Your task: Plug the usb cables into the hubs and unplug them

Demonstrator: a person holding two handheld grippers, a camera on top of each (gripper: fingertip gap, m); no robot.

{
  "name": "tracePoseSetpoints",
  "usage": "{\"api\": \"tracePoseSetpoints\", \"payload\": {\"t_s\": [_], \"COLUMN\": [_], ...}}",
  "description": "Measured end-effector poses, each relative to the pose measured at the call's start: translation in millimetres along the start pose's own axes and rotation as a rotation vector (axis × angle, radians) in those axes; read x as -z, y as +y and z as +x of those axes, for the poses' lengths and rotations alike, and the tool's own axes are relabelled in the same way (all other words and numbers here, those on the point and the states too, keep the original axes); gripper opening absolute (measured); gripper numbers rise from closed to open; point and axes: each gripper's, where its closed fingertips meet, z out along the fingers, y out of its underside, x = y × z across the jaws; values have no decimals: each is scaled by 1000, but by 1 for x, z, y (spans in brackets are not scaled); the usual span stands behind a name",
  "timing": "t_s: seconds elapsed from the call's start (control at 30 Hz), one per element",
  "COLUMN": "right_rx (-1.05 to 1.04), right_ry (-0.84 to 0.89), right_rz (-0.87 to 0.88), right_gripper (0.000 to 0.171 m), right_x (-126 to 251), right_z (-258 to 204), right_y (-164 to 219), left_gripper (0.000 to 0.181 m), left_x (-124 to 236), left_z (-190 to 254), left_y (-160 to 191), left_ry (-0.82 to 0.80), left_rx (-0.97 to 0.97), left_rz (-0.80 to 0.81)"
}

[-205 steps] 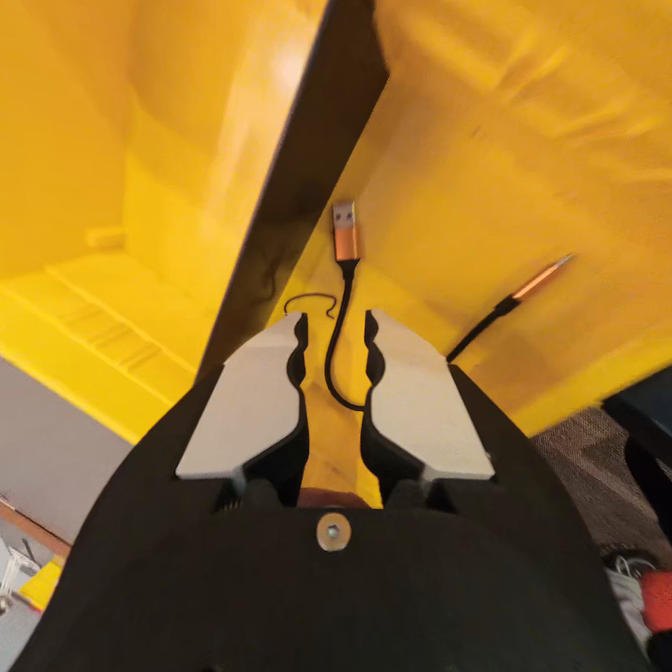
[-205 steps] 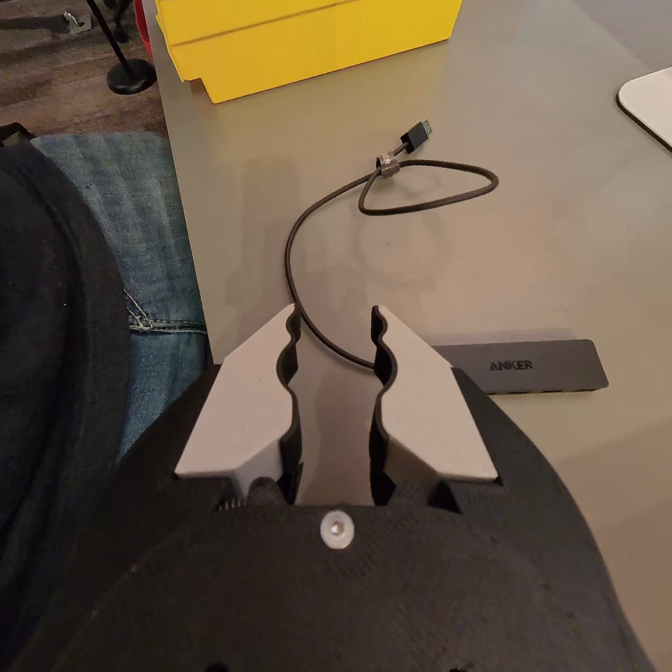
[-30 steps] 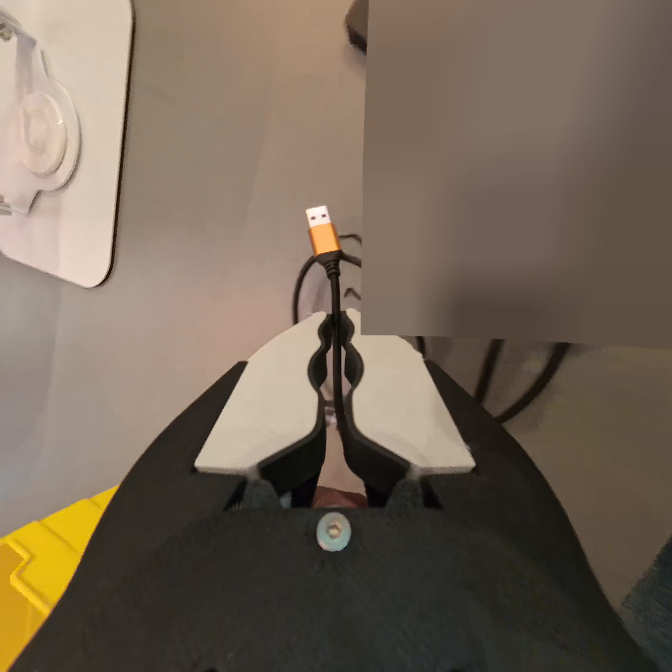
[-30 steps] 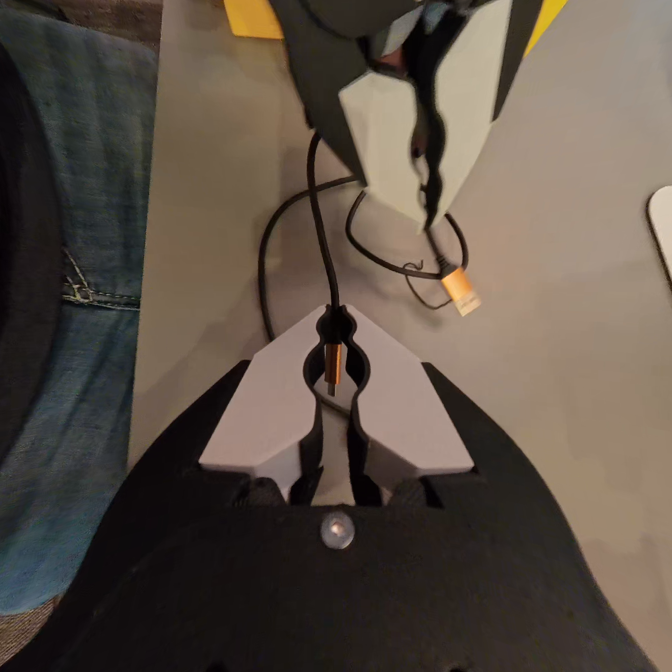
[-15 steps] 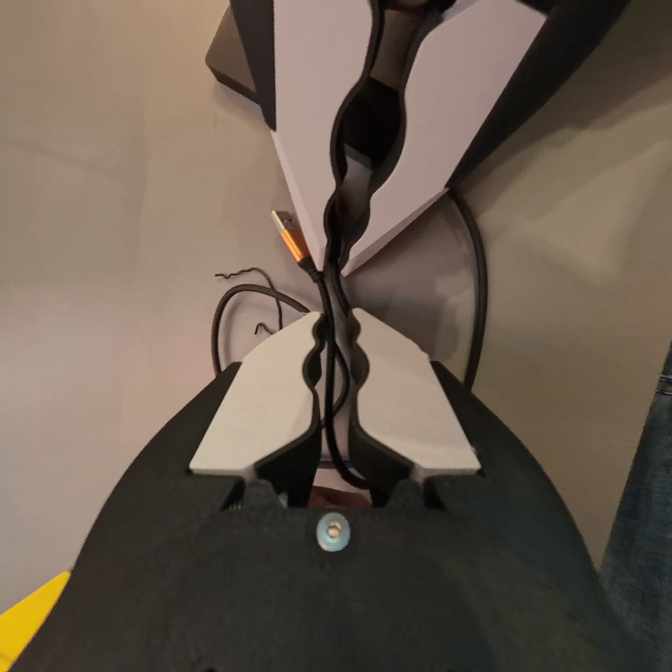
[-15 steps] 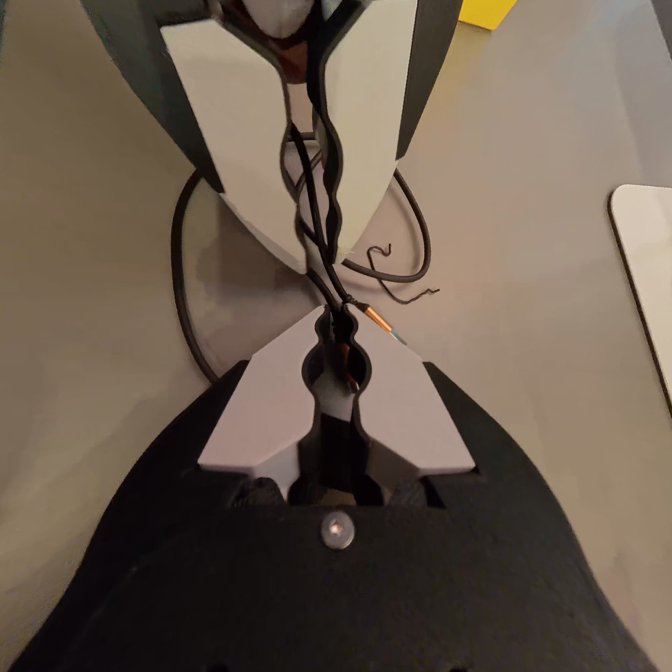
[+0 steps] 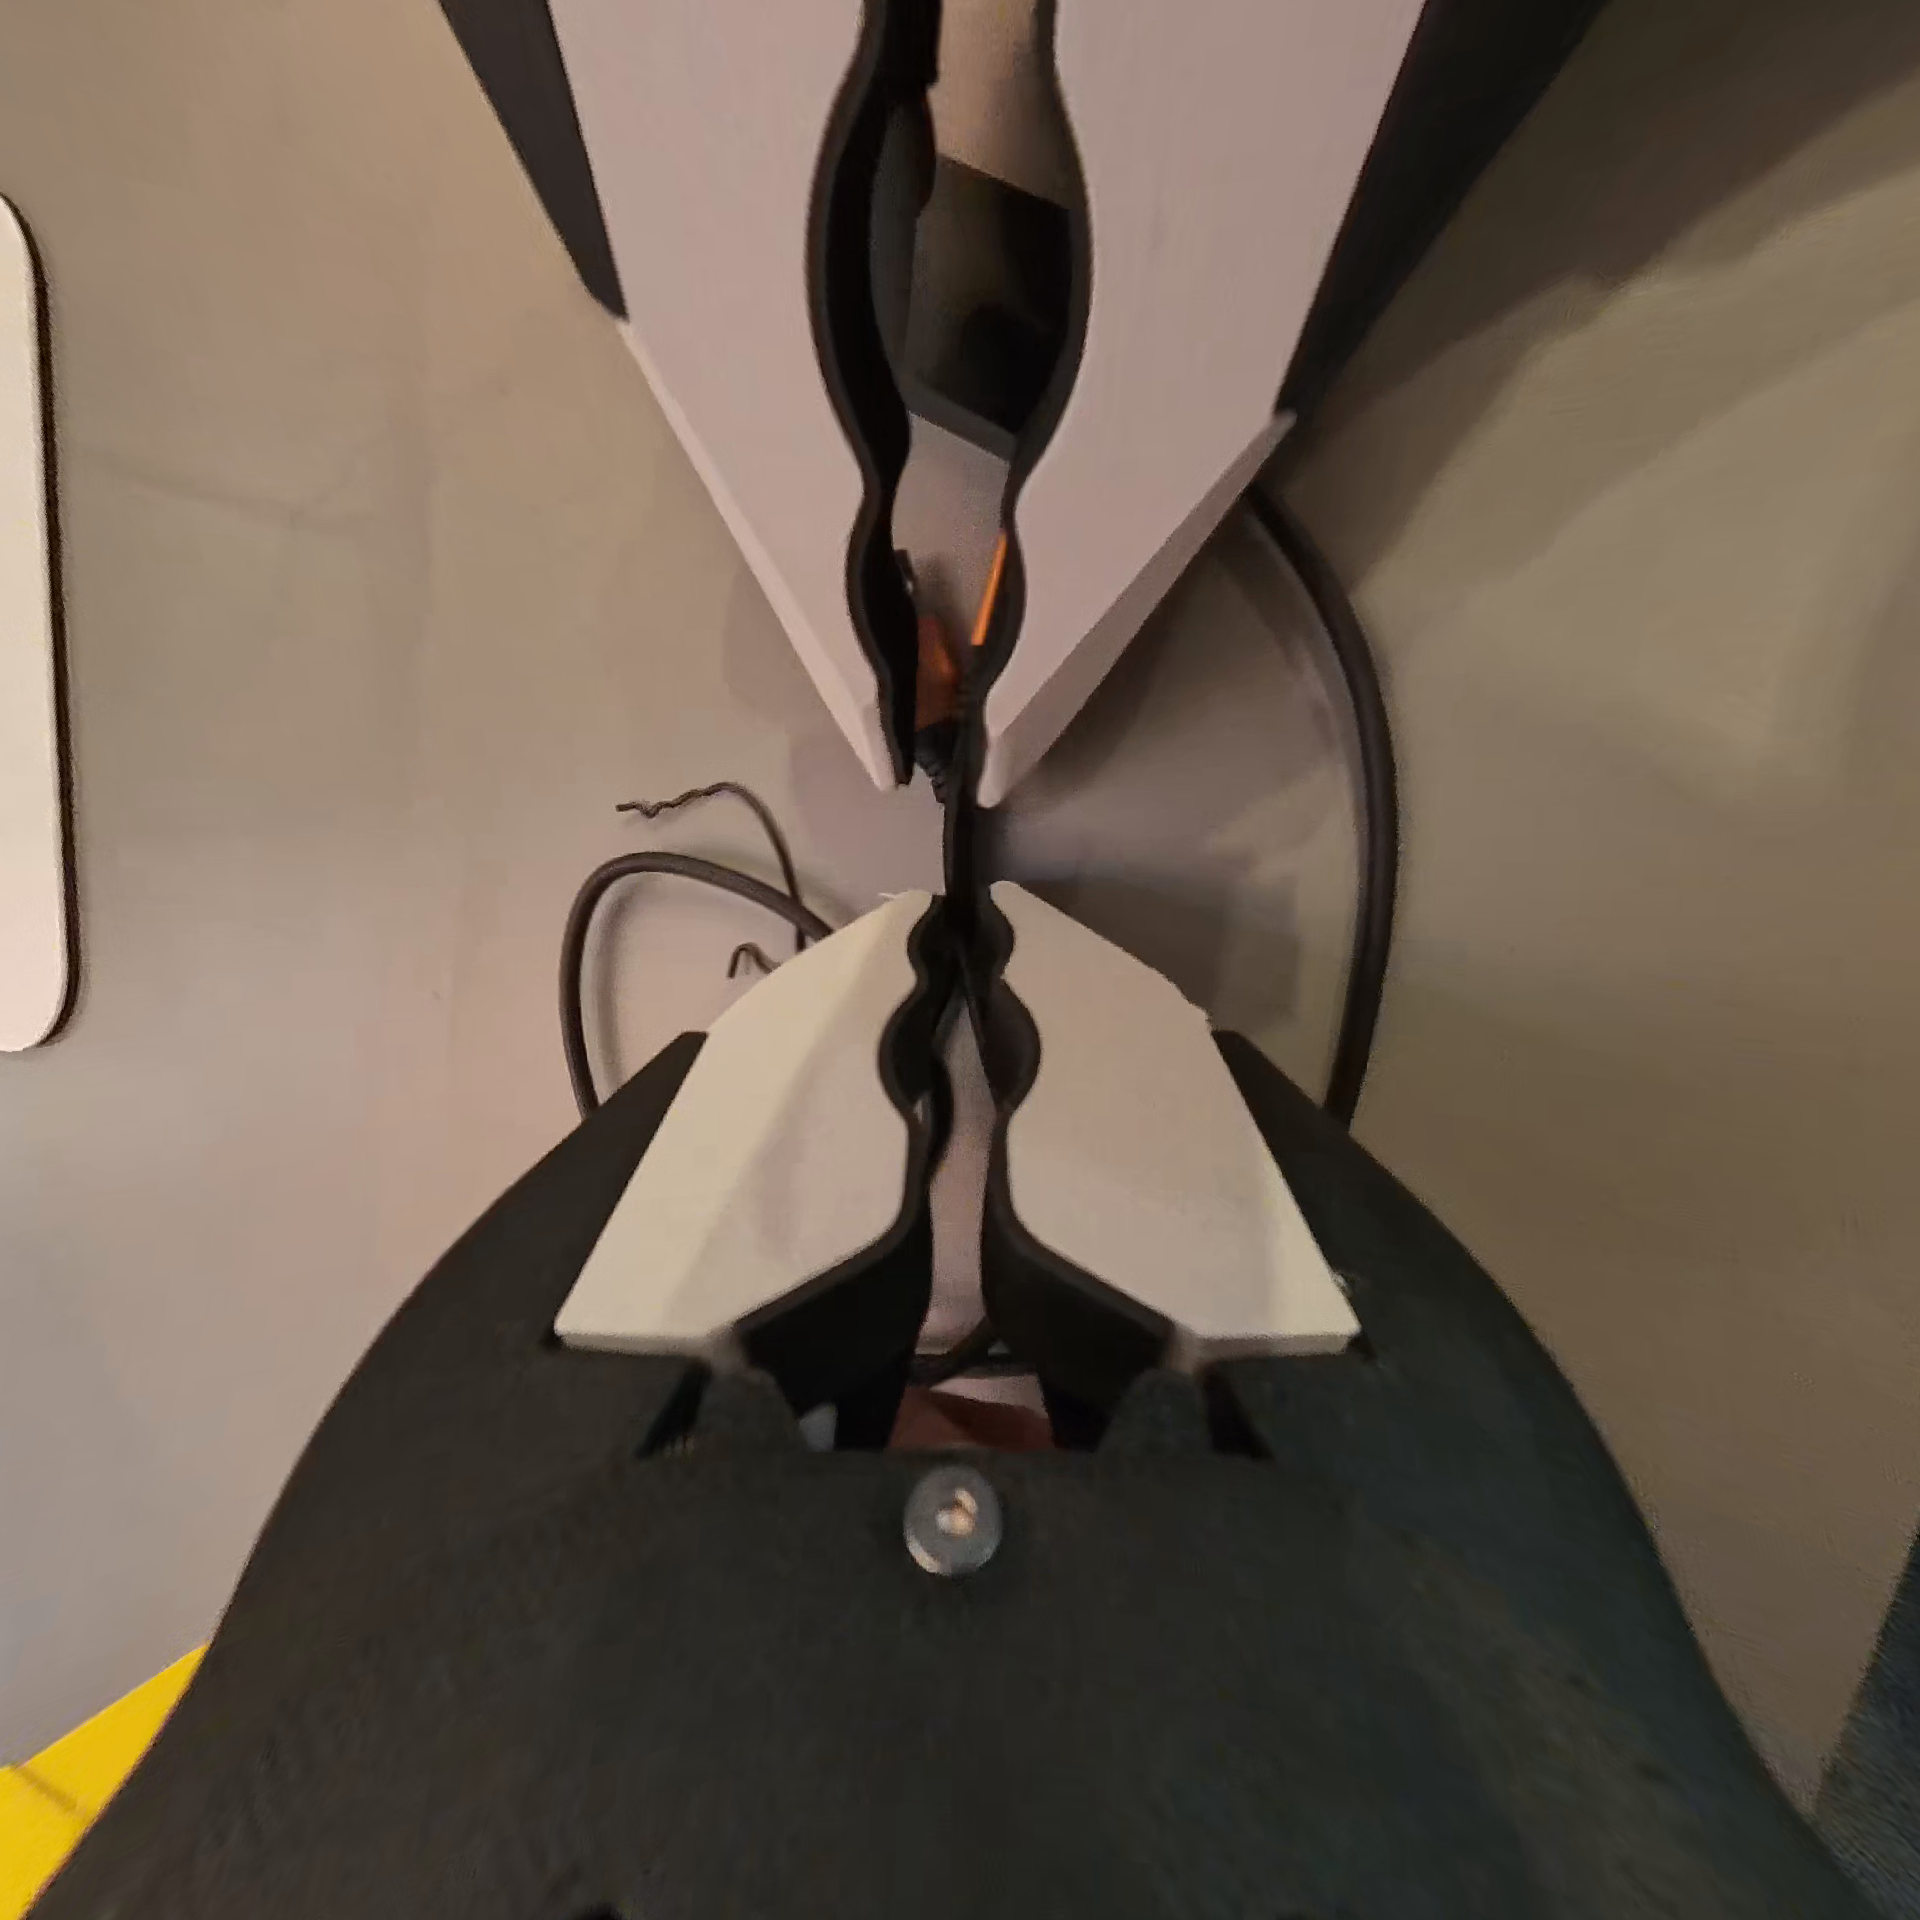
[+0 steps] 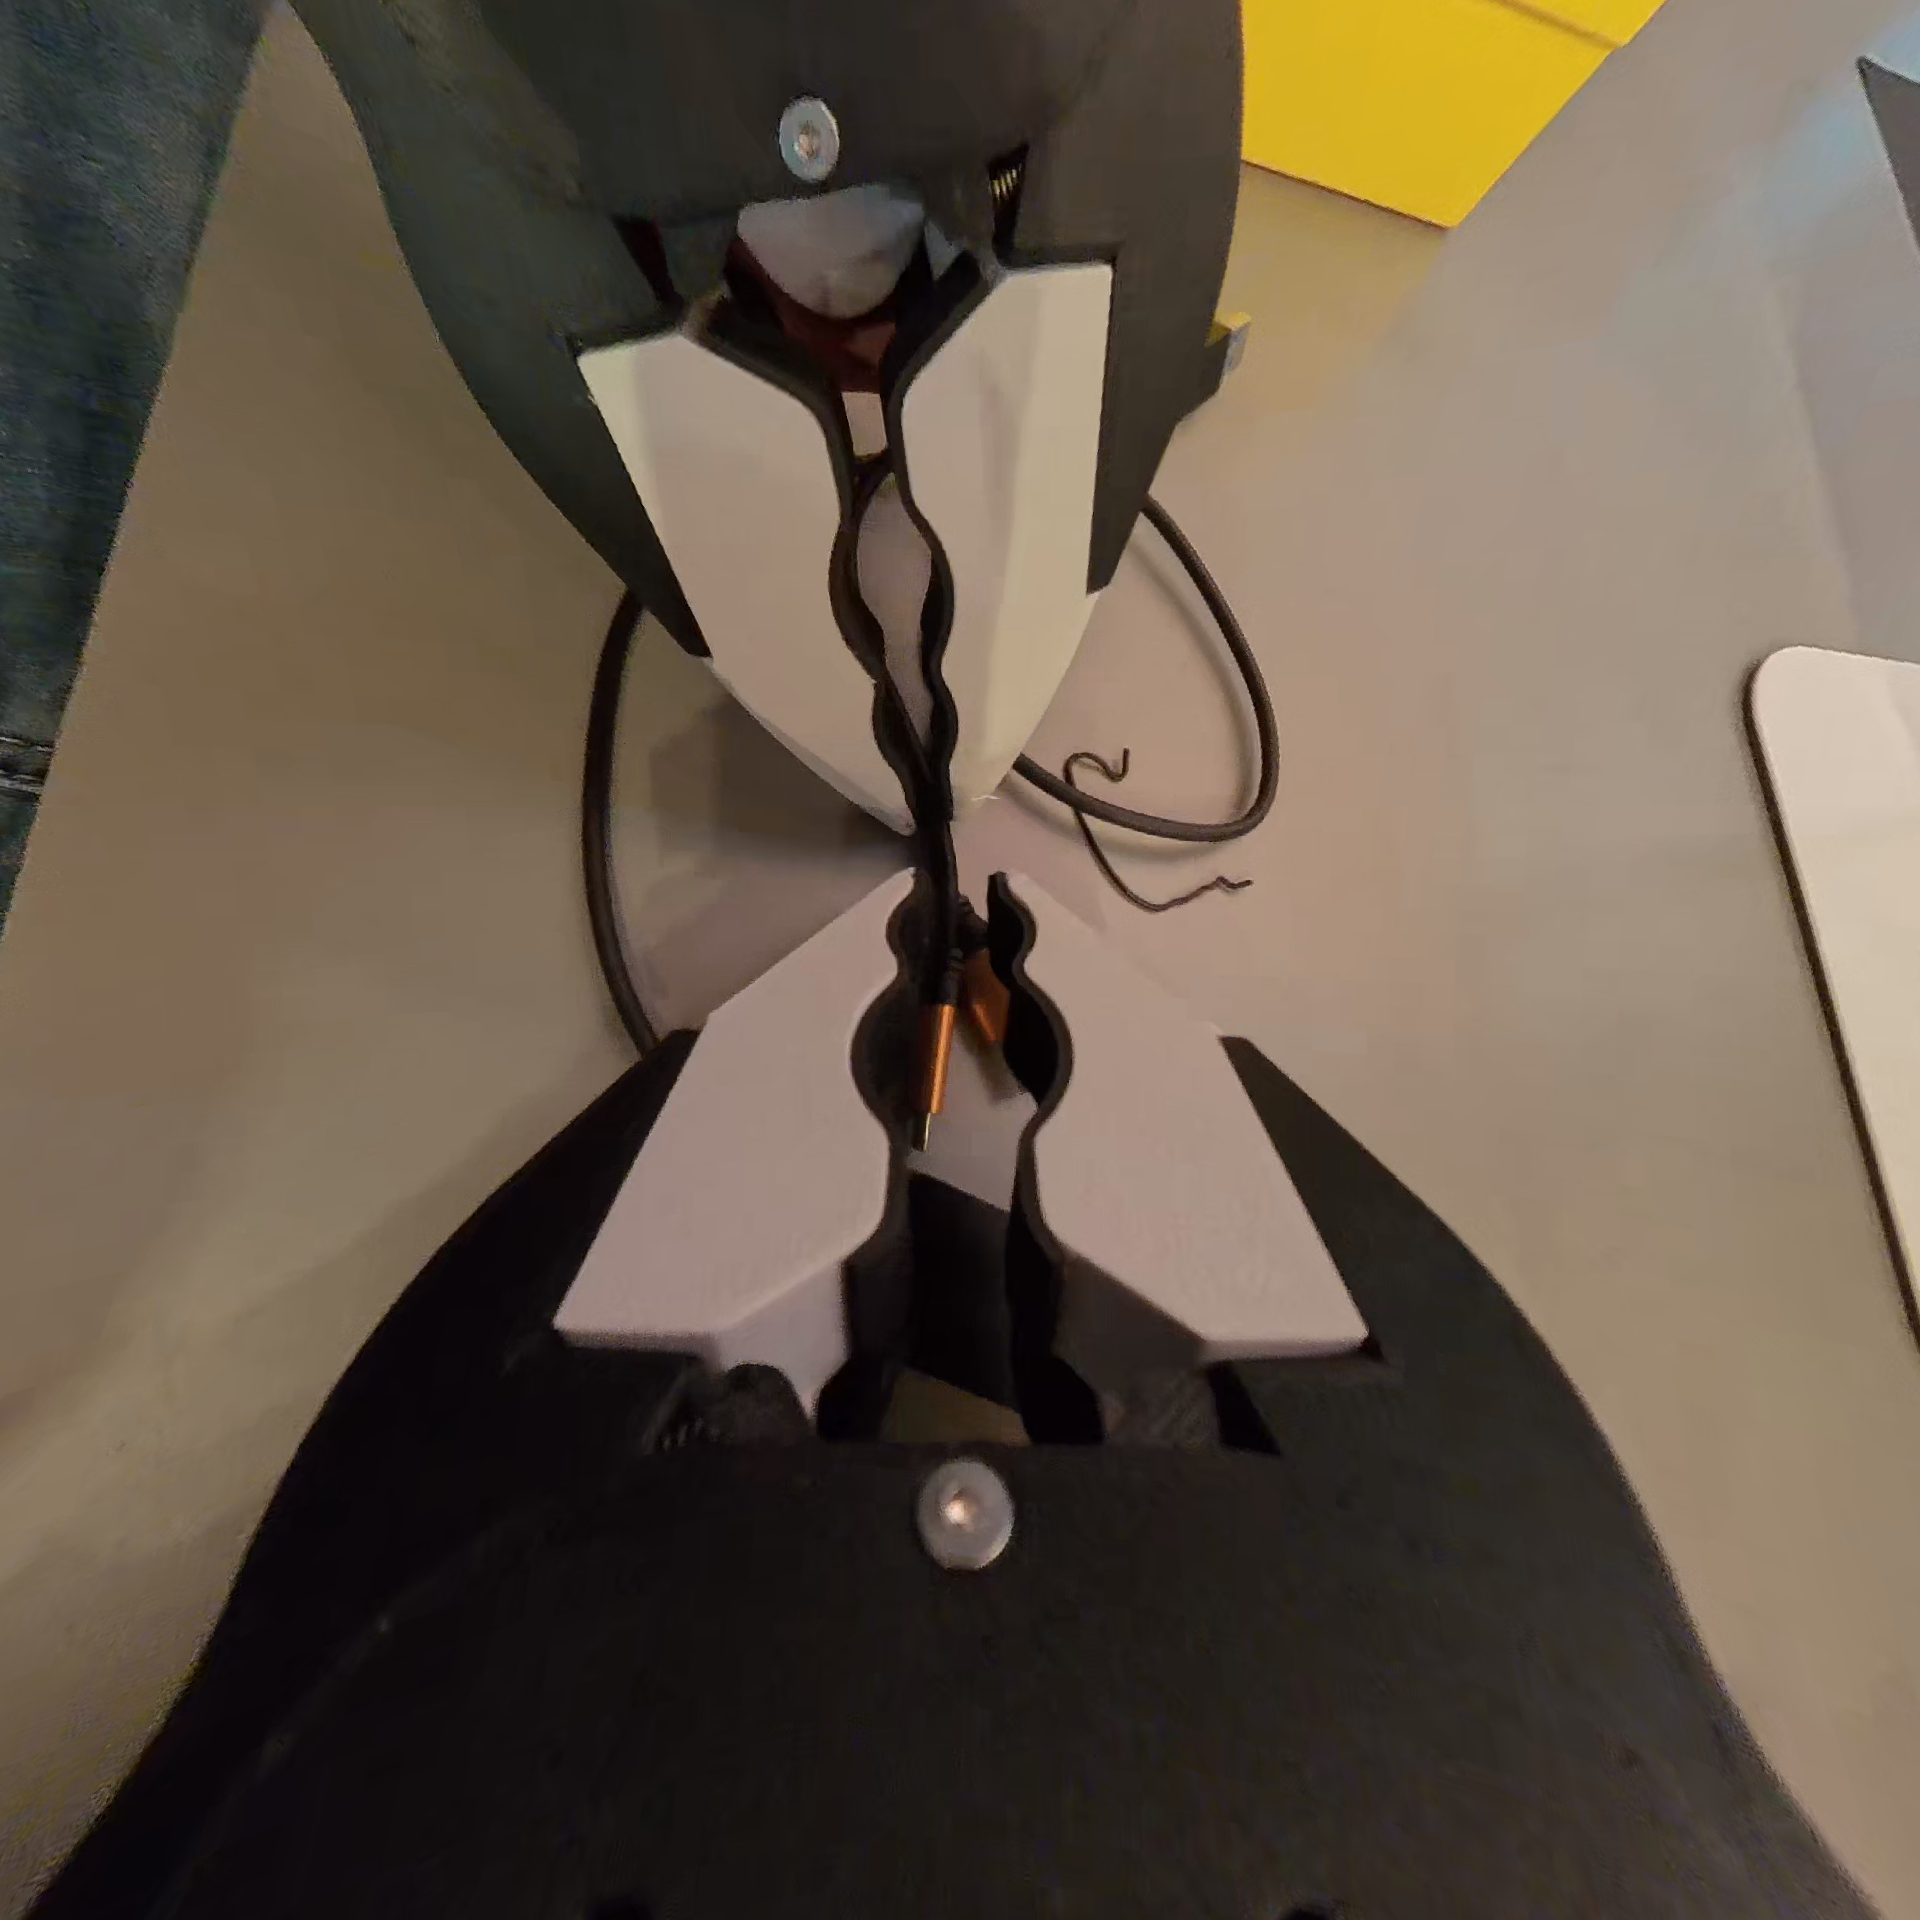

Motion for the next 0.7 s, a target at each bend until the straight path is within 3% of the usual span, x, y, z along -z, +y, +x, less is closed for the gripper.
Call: {"api": "tracePoseSetpoints", "payload": {"t_s": [0.13, 0.23, 0.33, 0.5, 0.7], "right_rx": [-13, -10, -77, -100, -93], "right_ry": [-70, -106, -124, -113, -98], "right_rz": [-20, -49, -43, -9, -46], "right_gripper": [27, 22, 1, 1, 1], "right_x": [-5, -14, -16, -11, 1], "right_z": [-6, -11, -8, -4, -1], "right_y": [-2, 1, 3, 1, 14], "left_gripper": [3, 3, 3, 4, 20], "left_x": [2, 4, 9, 15, 28], "left_z": [3, 2, -2, -5, -22], "left_y": [-3, -7, -13, -18, -18], "left_ry": [-13, -39, -86, -88, -105], "left_rx": [-37, -47, -83, -77, -67], "left_rz": [27, 49, 73, 100, 64]}}
